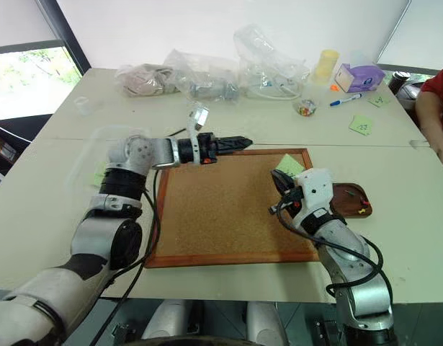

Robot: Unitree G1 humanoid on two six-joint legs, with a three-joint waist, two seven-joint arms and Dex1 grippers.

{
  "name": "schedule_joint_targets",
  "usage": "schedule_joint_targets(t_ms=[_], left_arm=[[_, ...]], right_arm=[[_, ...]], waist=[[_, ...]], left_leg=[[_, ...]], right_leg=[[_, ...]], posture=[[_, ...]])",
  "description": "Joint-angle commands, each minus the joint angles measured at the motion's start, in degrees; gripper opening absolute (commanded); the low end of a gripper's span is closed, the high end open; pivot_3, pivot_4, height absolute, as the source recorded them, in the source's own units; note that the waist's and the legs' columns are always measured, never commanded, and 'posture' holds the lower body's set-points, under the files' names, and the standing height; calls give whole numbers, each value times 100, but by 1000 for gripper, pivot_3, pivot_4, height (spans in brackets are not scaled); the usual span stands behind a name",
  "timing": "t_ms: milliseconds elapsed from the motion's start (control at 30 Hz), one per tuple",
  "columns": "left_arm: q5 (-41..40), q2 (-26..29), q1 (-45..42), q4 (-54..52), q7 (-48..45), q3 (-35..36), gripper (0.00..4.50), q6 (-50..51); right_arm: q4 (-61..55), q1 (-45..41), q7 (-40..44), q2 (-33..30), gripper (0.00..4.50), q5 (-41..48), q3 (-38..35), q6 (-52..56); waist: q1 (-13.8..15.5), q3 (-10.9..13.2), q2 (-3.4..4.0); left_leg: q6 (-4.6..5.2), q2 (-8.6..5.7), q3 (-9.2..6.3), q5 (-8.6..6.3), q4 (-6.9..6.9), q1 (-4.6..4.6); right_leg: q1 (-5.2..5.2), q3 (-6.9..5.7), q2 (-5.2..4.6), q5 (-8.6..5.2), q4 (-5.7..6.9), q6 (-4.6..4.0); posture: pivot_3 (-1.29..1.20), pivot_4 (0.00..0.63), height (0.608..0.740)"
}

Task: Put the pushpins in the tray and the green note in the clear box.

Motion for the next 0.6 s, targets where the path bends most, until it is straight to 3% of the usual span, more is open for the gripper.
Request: schedule_joint_targets(t_ms=[33, 500, 600], left_arm=[[-73, -116, -356, 623, -375, 36, 4438, -95], [189, -702, -753, 1441, -1264, -263, 4438, -527], [352, -772, -739, 1482, -1300, -409, 3690, -651]], right_arm=[[-494, 102, 168, -248, 0, 19, 1, 128], [-1112, 197, 197, -557, 0, -163, 230, 461], [-1149, 213, 190, -571, 0, -212, 244, 463]], waist=[[-20, 2, -3], [18, 7, -10], [18, 8, -10]], left_leg=[[0, 0, 0, 0, -1, 1], [0, -3, -6, 0, -2, 0], [0, -3, -7, 0, -2, 0]], right_leg=[[0, 0, 1, 0, 1, 0], [0, -1, -1, -1, 2, -2], [0, -1, -1, -1, 2, -2]], posture=[[0, 150, 737], [0, 150, 737], [0, 150, 737]])
